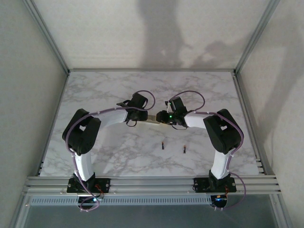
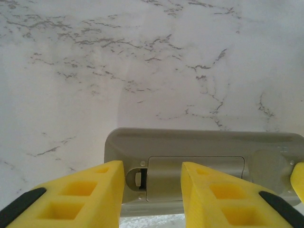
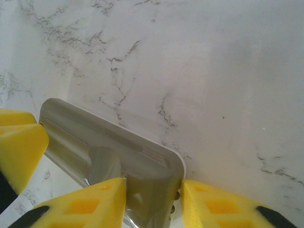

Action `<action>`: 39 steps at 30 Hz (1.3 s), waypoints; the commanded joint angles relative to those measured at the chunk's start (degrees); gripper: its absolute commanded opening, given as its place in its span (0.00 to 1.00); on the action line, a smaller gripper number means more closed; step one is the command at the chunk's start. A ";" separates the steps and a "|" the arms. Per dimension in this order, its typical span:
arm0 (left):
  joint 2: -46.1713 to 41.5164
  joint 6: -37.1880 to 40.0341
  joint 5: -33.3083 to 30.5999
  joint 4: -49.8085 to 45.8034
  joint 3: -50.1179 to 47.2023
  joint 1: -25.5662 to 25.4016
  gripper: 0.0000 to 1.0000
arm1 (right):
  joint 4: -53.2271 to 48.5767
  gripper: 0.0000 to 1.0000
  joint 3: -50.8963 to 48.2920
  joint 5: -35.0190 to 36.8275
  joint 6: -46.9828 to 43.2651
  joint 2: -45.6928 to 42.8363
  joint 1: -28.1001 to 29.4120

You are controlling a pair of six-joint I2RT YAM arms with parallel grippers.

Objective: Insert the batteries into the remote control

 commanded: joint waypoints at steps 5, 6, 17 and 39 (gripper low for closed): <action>1.31 1.11 0.11 -1.40 1.90 -0.01 0.36 | -1.99 0.36 0.89 -1.35 -0.76 1.62 0.95; 1.39 1.18 0.24 -1.39 1.93 -0.09 0.36 | -1.96 0.36 0.89 -1.39 -0.80 1.63 1.01; 1.86 1.50 -0.61 -2.70 1.76 -0.86 0.36 | -1.94 0.36 0.98 -1.44 -0.73 1.72 1.00; 3.16 0.91 -4.43 -5.08 2.86 -2.82 0.36 | -1.96 0.36 0.85 -1.49 -0.66 1.46 1.00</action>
